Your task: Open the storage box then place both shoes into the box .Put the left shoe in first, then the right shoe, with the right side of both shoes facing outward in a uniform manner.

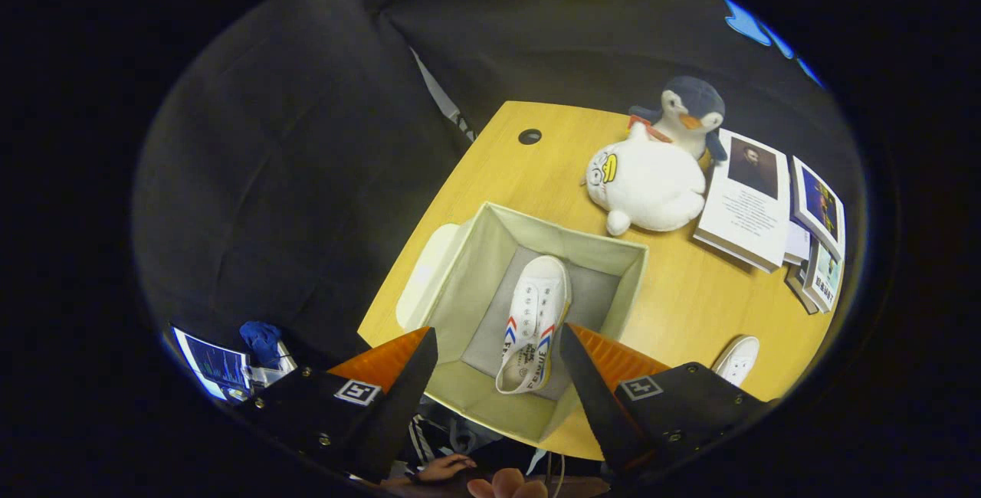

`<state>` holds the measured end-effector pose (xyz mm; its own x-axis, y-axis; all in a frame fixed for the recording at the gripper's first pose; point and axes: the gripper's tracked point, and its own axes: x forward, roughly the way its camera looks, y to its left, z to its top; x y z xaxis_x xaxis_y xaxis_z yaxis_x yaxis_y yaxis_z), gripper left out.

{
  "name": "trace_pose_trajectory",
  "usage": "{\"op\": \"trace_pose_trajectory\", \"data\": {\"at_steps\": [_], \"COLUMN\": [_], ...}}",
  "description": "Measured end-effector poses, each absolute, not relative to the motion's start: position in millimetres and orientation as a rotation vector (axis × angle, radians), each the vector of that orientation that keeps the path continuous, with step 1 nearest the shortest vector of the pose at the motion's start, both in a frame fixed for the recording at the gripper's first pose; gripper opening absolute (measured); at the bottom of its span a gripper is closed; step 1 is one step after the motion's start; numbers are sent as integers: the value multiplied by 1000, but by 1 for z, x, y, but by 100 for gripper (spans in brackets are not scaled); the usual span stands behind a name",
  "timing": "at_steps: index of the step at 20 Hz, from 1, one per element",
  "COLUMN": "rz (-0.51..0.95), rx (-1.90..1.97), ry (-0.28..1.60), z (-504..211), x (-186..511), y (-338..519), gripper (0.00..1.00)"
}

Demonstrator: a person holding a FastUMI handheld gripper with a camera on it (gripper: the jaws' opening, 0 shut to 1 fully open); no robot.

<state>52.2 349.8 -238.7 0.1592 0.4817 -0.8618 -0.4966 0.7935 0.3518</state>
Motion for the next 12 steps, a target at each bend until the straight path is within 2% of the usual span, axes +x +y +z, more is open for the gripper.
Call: {"op": "trace_pose_trajectory", "data": {"at_steps": [12], "rz": [530], "rx": [147], "ry": [1252], "z": [-255], "x": [60], "y": [205], "gripper": [97]}}
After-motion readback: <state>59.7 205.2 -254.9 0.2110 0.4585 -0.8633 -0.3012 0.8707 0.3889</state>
